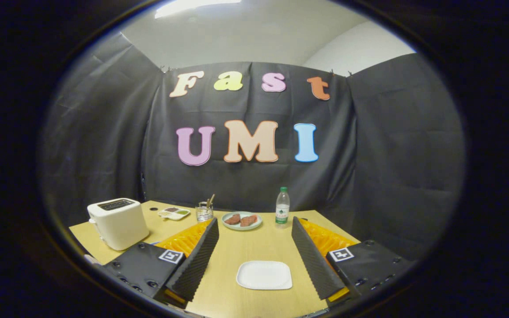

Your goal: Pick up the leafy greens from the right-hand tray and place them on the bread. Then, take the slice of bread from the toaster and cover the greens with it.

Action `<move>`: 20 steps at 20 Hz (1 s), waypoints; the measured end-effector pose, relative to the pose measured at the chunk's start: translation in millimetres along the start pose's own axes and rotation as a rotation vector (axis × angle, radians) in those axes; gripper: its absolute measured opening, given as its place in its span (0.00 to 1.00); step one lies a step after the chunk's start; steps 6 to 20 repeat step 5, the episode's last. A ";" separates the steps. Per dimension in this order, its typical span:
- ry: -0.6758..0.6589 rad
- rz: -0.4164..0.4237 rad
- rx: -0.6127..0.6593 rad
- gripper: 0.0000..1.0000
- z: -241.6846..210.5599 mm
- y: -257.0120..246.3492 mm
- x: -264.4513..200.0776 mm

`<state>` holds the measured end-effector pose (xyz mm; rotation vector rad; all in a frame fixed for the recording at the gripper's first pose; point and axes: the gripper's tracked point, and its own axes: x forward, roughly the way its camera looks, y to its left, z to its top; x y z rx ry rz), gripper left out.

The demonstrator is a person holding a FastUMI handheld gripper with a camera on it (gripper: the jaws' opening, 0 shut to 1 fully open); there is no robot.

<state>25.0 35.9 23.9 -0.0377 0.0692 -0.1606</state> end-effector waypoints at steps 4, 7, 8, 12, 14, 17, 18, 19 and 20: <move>0.000 -0.028 -0.002 1.00 1.2 -17.5 1.1; 0.001 -0.034 -0.003 1.00 1.6 -20.5 2.1; 0.001 -0.034 -0.003 1.00 1.6 -20.5 2.1; 0.001 -0.034 -0.003 1.00 1.6 -20.5 2.1; 0.001 -0.034 -0.003 1.00 1.6 -20.5 2.1; 0.001 -0.034 -0.003 1.00 1.6 -20.5 2.1; 0.001 -0.034 -0.003 1.00 1.6 -20.5 2.1; 0.001 -0.034 -0.003 1.00 1.6 -20.5 2.1; 0.001 -0.034 -0.003 1.00 1.6 -20.5 2.1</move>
